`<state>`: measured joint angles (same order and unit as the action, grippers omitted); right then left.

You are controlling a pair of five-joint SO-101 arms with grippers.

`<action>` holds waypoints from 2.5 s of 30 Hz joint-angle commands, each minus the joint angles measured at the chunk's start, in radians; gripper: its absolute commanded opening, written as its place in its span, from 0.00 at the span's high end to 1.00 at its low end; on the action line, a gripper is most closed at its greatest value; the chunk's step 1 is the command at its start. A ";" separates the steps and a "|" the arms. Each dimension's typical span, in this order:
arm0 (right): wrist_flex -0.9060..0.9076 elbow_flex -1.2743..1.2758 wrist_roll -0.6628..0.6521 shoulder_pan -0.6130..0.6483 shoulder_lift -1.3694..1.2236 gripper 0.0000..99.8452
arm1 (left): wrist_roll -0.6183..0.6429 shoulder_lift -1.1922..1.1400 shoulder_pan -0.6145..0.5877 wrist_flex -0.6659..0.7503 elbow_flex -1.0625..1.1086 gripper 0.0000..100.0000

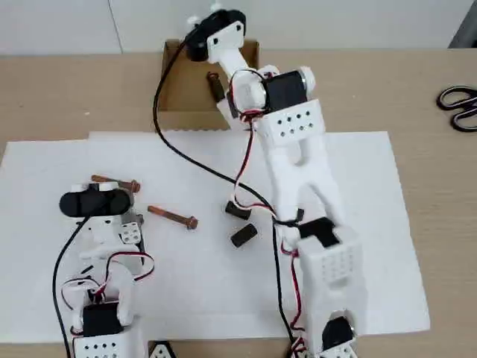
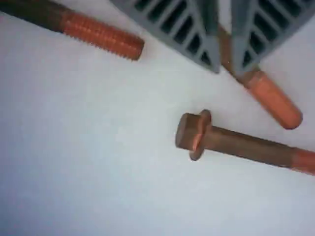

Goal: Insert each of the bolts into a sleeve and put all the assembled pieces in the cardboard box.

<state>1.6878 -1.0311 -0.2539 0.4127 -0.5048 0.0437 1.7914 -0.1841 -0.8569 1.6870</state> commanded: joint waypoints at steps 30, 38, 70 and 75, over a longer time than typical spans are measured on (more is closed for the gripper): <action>-0.182 1.002 -0.471 0.134 0.369 0.85 | 0.003 0.000 -0.002 0.028 -0.005 0.99; -0.286 1.073 -0.482 0.143 0.367 0.85 | 0.003 0.000 -0.002 0.028 -0.005 0.99; -0.466 1.129 -0.505 0.093 0.114 0.99 | 0.003 -0.002 0.000 0.028 -0.005 0.99; -0.383 1.039 -0.496 0.090 0.168 0.99 | 0.003 -0.002 0.009 0.028 -0.005 0.99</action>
<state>1.2689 0.0476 -0.7480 0.5294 -0.3468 0.0391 1.7914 -0.1857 -0.8523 1.6870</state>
